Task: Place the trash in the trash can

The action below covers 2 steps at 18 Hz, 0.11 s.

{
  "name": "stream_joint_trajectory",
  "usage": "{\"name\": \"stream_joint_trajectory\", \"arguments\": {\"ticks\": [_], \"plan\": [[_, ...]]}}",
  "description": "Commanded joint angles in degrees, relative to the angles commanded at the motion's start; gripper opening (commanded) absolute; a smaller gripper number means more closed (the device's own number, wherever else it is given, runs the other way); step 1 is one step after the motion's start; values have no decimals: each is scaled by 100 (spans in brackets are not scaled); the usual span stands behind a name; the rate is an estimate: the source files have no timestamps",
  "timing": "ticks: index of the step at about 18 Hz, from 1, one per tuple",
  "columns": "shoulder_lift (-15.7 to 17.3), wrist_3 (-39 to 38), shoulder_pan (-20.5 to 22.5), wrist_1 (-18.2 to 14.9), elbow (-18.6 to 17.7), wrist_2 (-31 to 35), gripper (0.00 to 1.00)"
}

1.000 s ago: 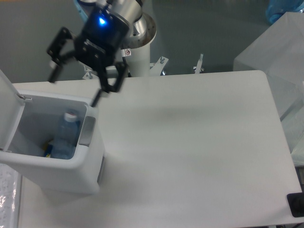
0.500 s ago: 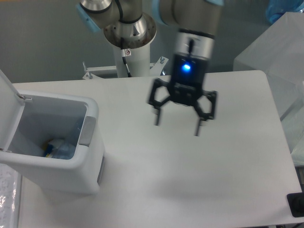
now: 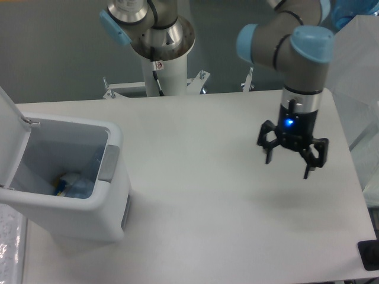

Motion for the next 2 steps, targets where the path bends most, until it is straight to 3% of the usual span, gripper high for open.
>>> {"name": "stream_joint_trajectory", "arguments": {"ticks": [2], "plan": [[-158, 0, -63, -221, 264, 169, 100]]}}
